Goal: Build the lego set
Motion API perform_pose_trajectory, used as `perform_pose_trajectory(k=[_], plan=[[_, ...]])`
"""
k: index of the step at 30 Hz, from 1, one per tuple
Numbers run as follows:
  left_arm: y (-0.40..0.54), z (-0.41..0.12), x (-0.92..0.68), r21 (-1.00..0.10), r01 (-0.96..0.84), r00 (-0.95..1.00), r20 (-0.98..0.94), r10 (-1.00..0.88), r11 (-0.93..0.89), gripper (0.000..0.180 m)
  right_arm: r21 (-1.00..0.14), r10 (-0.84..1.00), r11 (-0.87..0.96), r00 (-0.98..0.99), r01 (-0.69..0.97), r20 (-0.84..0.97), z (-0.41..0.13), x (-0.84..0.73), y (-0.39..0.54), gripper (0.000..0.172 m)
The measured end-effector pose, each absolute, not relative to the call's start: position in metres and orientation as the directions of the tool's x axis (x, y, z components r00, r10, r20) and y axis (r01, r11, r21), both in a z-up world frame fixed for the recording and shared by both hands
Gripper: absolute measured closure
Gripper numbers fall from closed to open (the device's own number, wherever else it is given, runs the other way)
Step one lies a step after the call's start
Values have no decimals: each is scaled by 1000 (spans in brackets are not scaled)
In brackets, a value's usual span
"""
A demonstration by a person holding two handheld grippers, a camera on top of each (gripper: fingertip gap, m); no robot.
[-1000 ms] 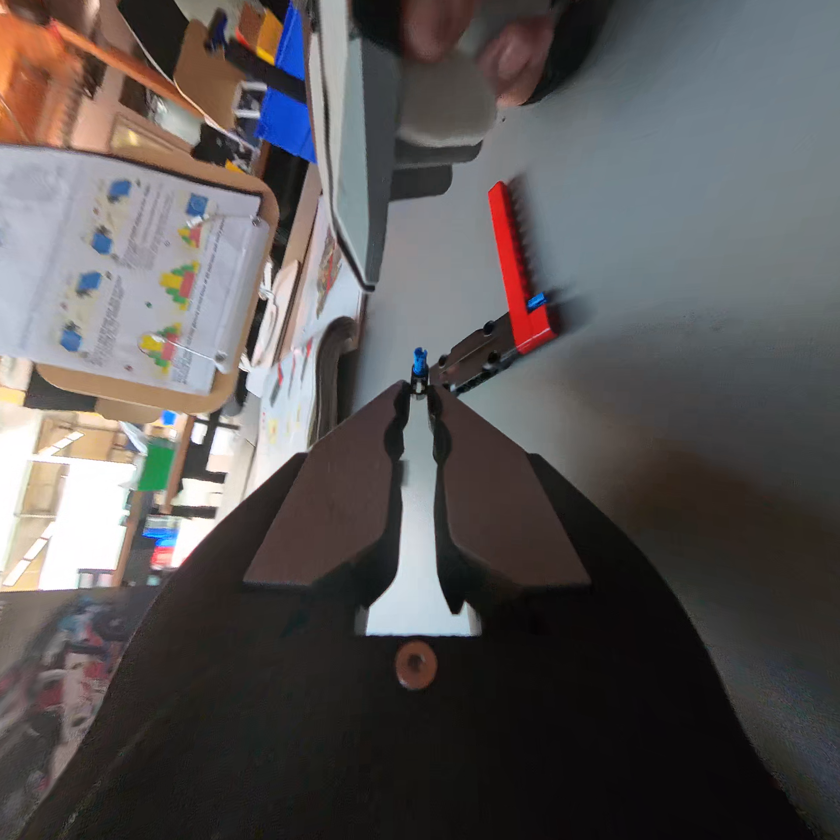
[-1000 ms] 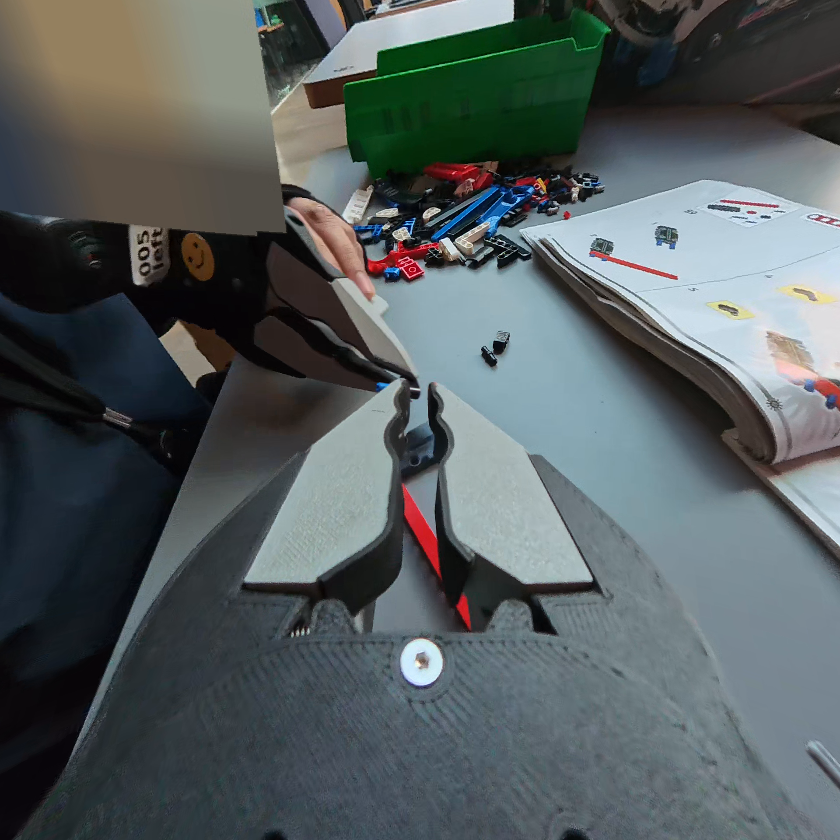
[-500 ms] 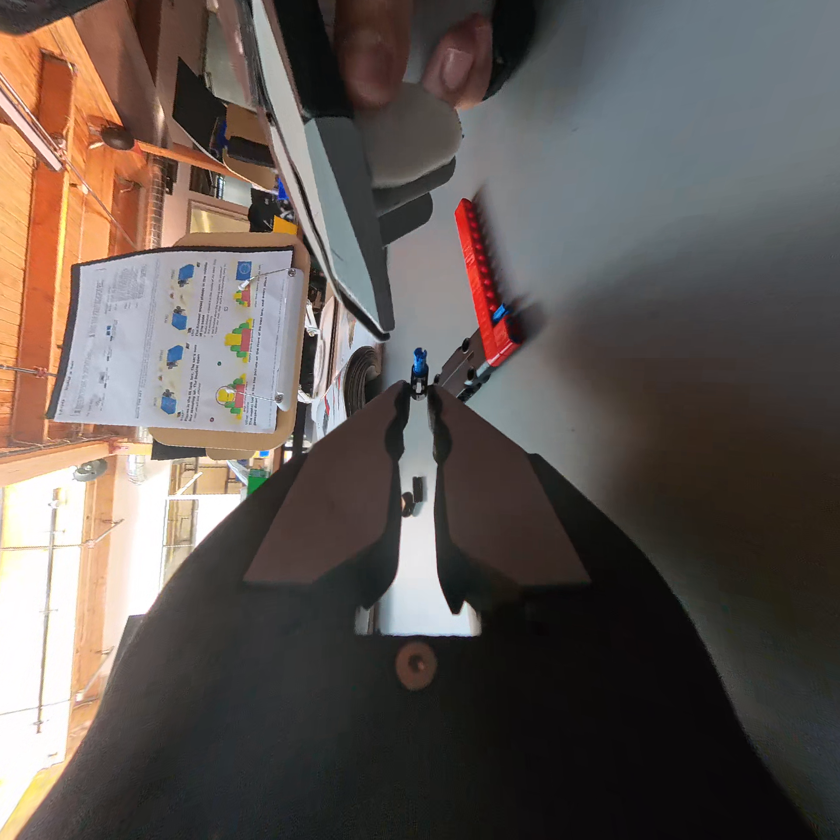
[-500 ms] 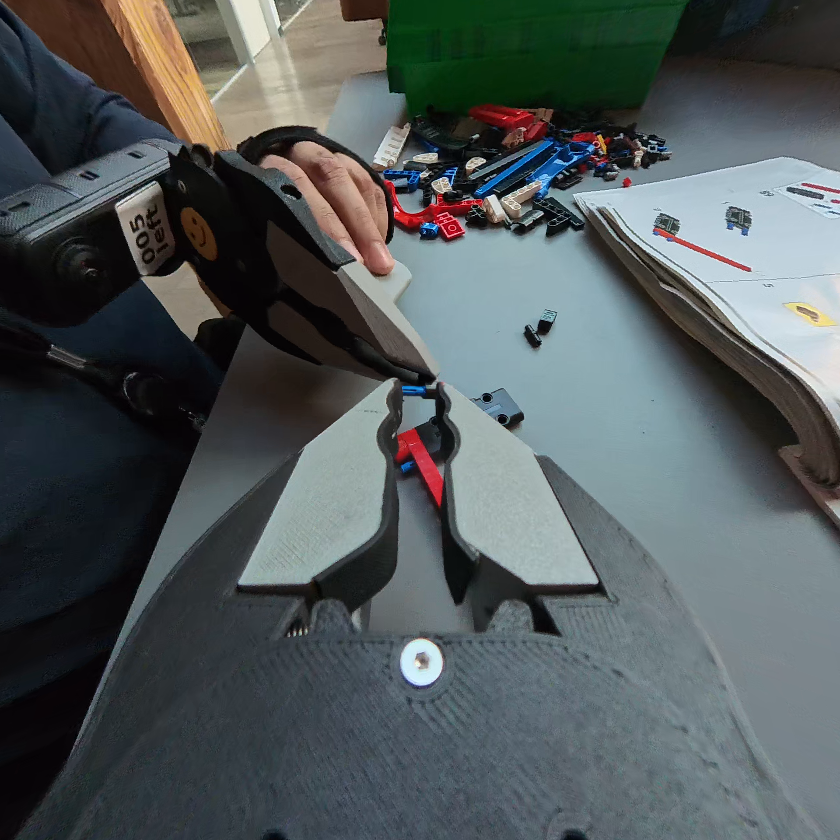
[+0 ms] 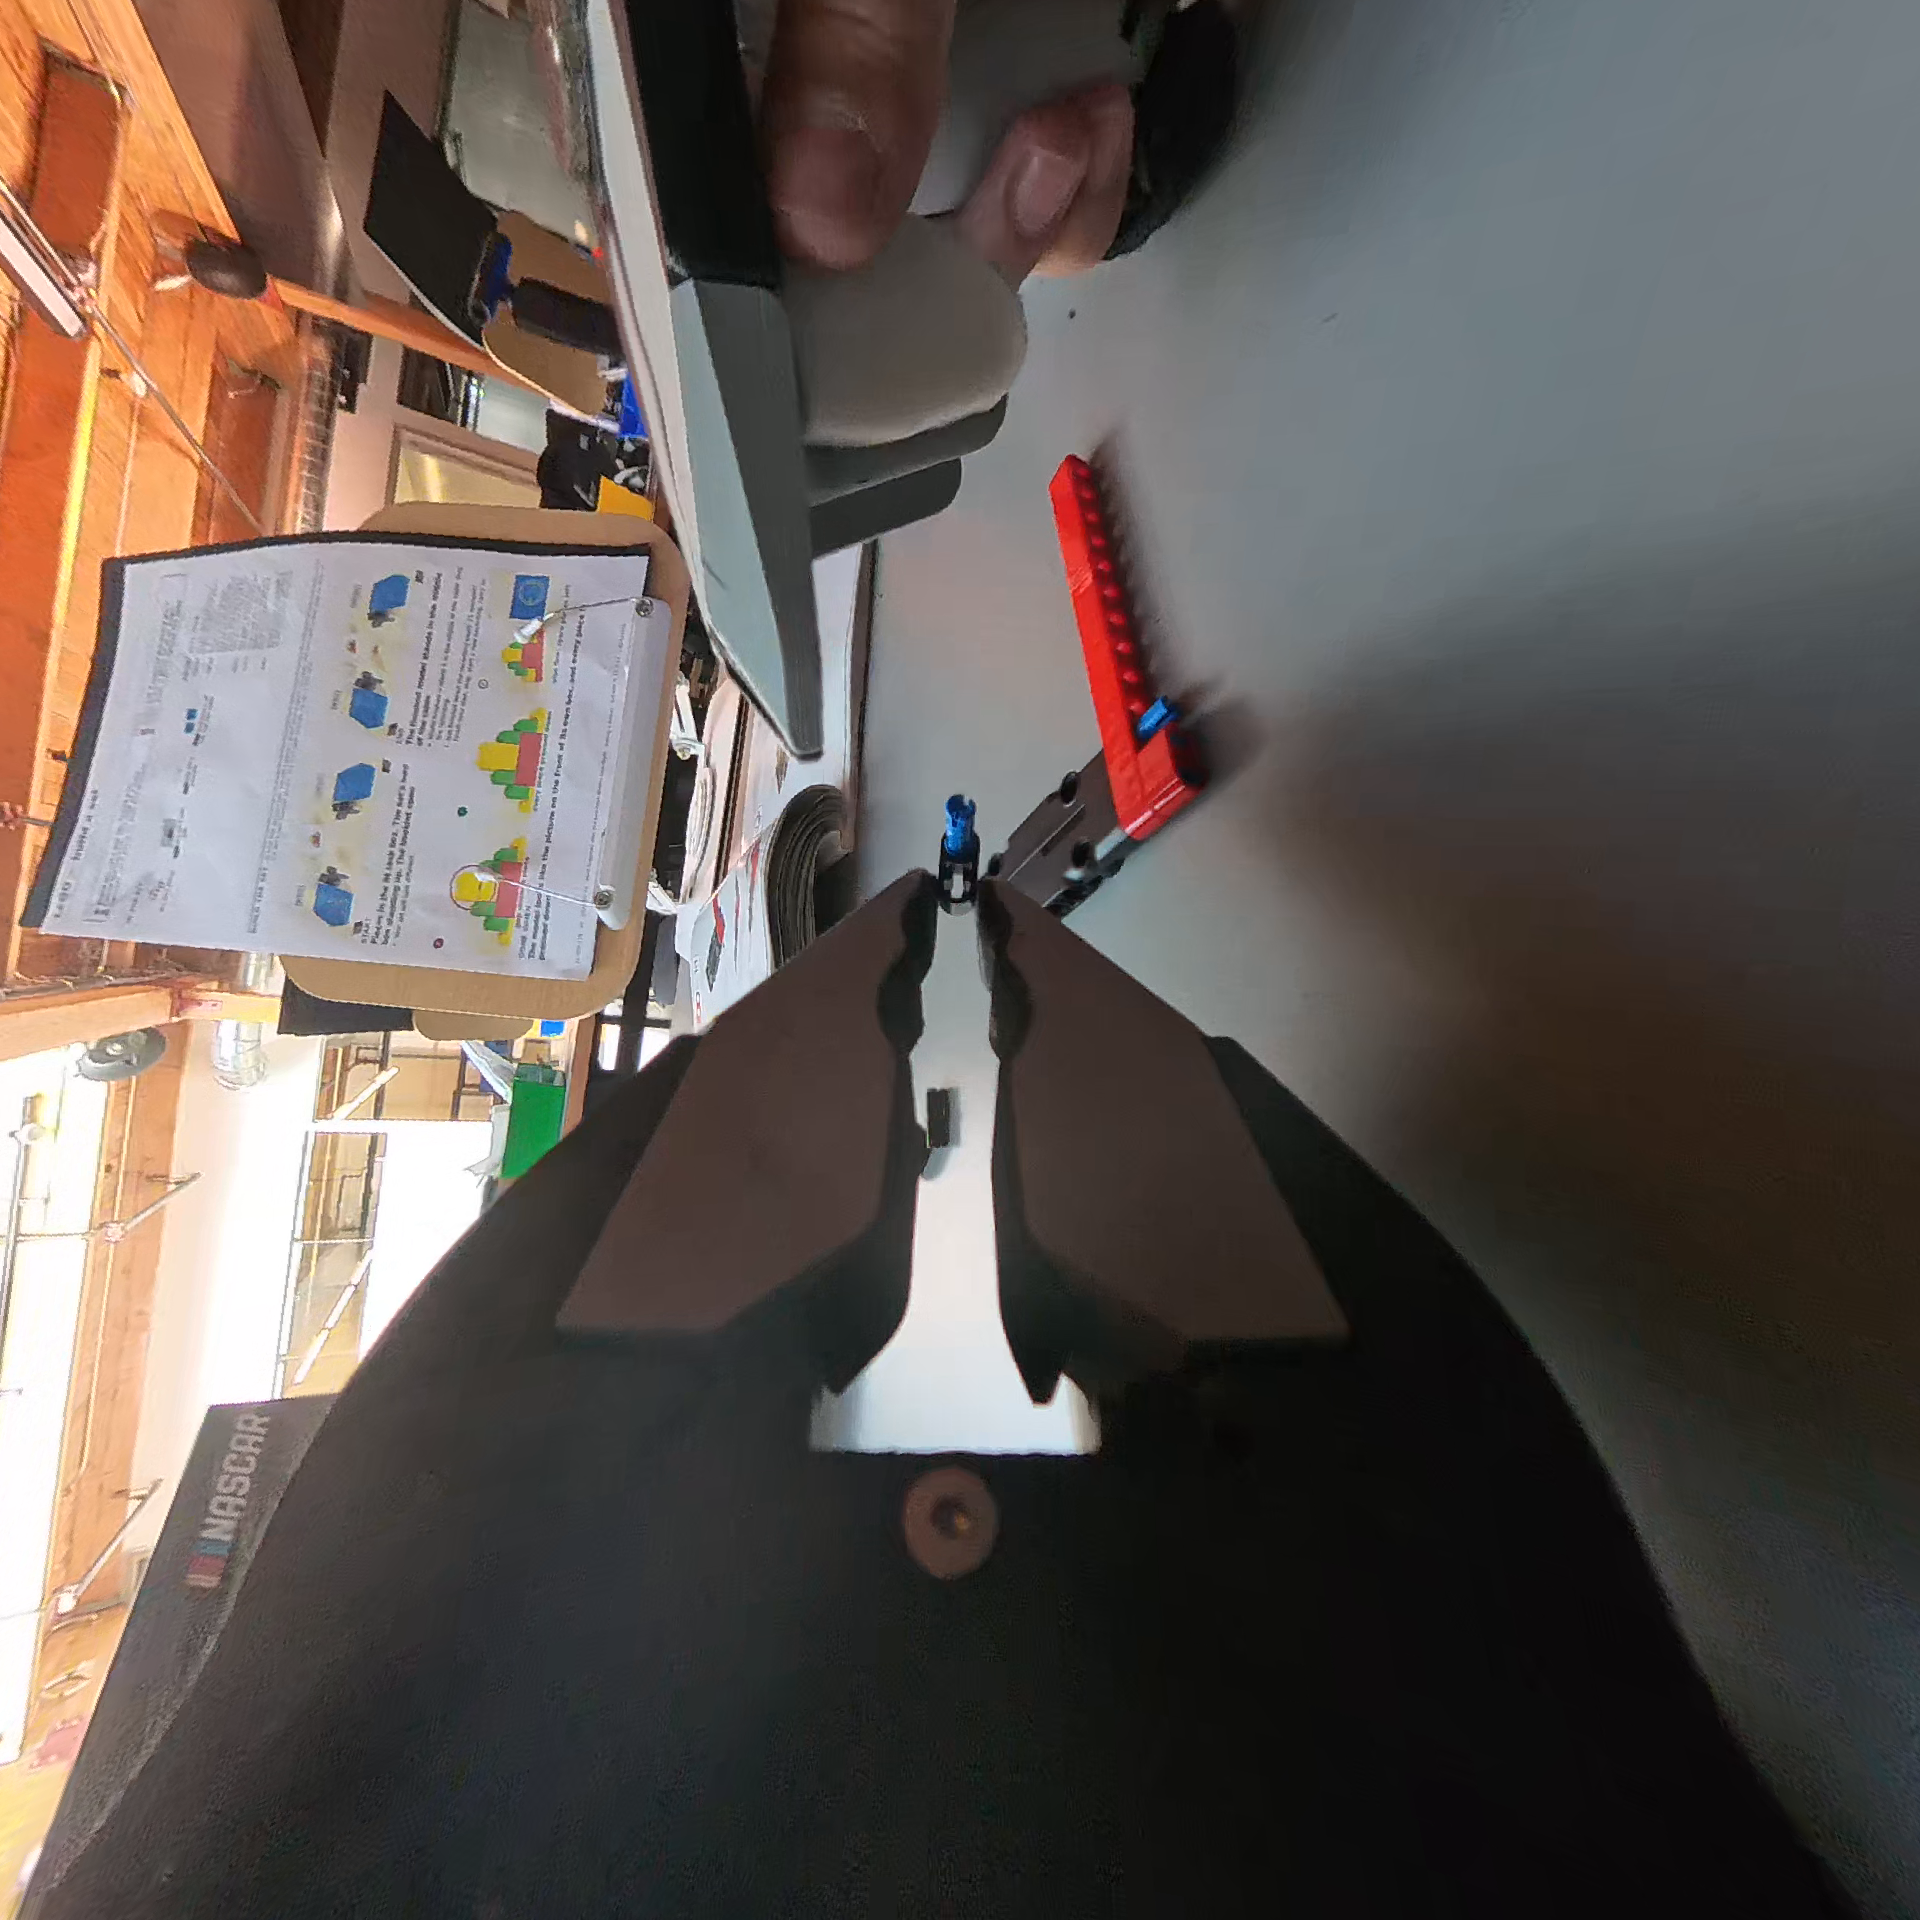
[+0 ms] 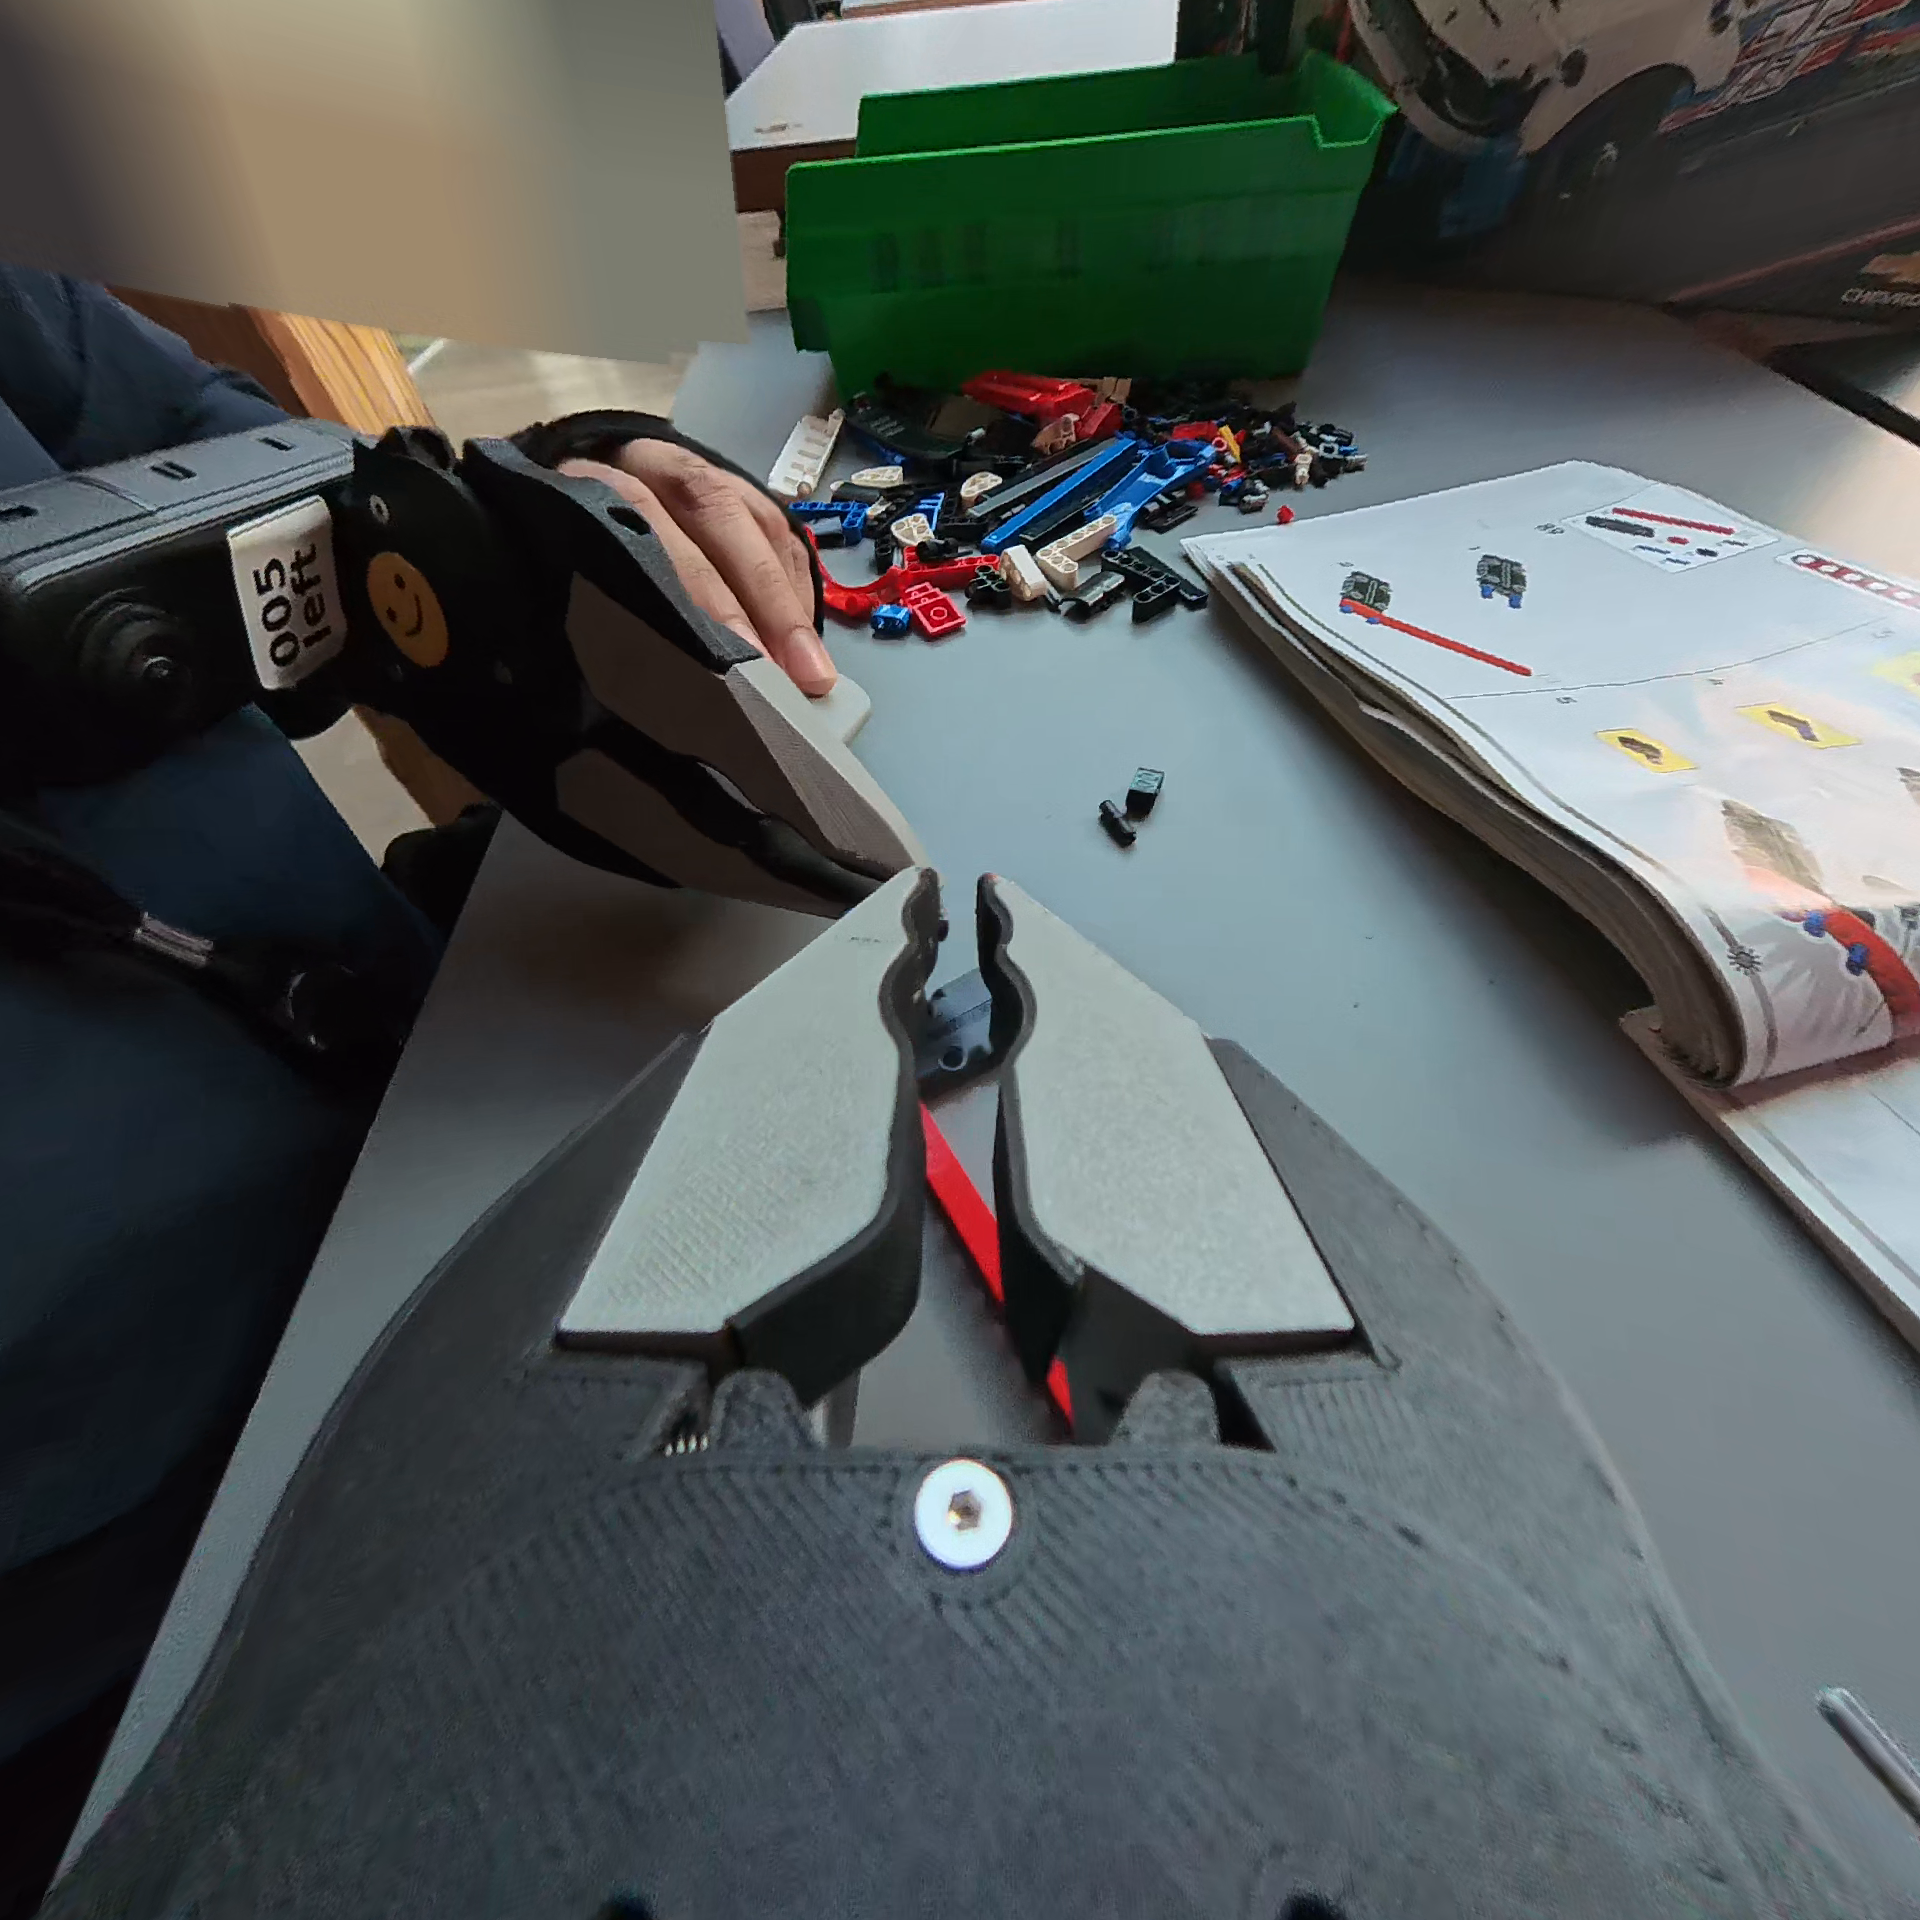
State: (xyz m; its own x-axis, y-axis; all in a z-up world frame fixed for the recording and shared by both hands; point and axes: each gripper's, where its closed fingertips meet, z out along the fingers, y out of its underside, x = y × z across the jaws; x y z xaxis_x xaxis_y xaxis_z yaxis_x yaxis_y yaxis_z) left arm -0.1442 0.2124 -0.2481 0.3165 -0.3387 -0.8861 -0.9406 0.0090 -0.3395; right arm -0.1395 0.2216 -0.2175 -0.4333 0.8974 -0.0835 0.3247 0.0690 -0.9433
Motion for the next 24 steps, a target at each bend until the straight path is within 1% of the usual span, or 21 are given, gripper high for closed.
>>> perform_pose_trajectory(k=[7, 14, 16, 21, 24], plan=[[224, -247, -174, -469, -872, 487, -808, -331, -138, 176, -965, 919, 9, -382, 261, -95, -206, -144, 235, 172], [228, -252, -184, -578, -793, 605, -706, -368, -195, 175, -973, 915, -59, -378, 225, -143, -199, -145, 245, 171], [228, -253, -184, -586, -787, 612, -695, -378, -195, 175, -968, 905, -83, -389, 236, -173, -199, -146, 245, 169], [227, -254, -178, -565, -807, 583, -713, -388, -174, 175, -957, 886, -99, -414, 272, -209, -201, -148, 242, 160], [226, -253, -174, -528, -836, 542, -749, -381, -153, 175, -941, 878, -86, -421, 328, -227, -207, -150, 236, 157]])
